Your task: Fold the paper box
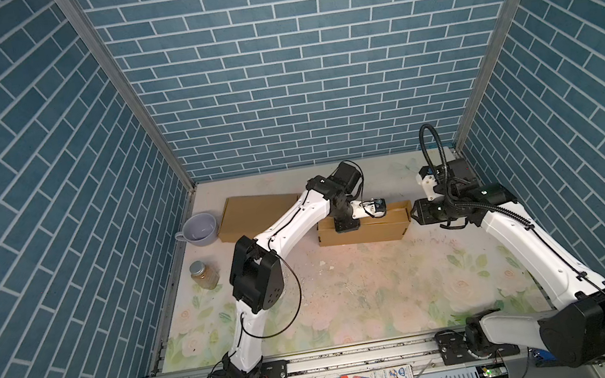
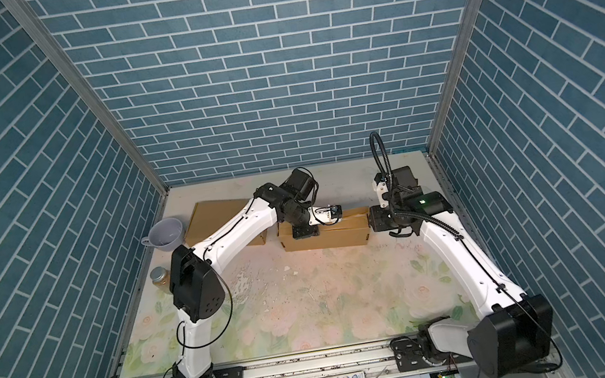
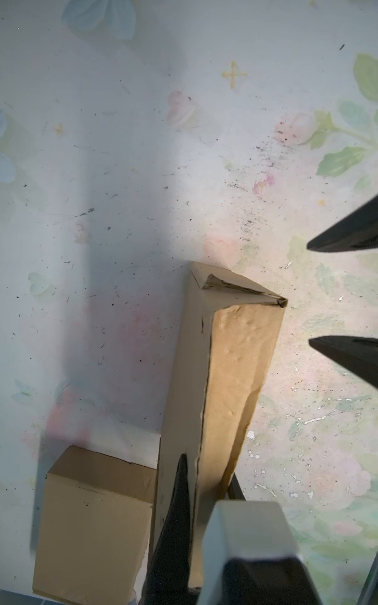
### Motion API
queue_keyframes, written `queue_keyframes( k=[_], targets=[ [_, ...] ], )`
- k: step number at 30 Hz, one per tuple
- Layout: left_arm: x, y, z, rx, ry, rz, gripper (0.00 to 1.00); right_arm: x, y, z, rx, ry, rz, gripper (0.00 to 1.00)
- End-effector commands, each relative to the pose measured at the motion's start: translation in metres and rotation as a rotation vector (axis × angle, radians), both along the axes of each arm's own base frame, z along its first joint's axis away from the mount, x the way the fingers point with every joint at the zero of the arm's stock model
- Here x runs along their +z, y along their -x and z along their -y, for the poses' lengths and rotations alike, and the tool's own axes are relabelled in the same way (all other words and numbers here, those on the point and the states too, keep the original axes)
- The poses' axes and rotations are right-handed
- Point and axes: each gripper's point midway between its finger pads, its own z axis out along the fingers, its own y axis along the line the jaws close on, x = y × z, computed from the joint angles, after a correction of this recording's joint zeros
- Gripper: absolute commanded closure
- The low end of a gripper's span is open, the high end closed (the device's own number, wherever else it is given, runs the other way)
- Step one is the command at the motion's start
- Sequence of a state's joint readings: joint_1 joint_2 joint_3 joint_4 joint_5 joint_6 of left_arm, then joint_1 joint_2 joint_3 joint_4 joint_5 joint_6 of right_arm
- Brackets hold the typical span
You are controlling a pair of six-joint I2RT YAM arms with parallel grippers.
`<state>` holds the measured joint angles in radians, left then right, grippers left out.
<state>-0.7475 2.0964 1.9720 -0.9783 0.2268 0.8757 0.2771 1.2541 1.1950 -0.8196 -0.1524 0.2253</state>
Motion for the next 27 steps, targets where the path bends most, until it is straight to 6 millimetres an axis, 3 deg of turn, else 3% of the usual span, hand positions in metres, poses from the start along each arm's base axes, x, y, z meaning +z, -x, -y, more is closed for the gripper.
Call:
queue_keyframes(
  k=[1, 15, 21, 27],
  targets=[
    [-0.050, 0.036, -0.026, -0.004, -0.146, -0.201, 0.76, -0.005, -0.007, -0.004, -0.033, -0.021, -0.017, 0.61],
    [-0.048, 0.031, -0.024, 0.004, -0.140, -0.179, 0.75, -0.021, -0.023, -0.016, -0.071, -0.034, -0.033, 0.88],
    [-0.039, 0.019, -0.024, 0.049, -0.134, -0.126, 0.62, -0.030, -0.017, -0.010, -0.078, 0.009, -0.058, 1.00],
    [-0.025, 0.012, -0.026, 0.073, -0.127, -0.077, 0.49, -0.033, -0.019, -0.007, -0.094, 0.029, -0.060, 1.00]
  ],
)
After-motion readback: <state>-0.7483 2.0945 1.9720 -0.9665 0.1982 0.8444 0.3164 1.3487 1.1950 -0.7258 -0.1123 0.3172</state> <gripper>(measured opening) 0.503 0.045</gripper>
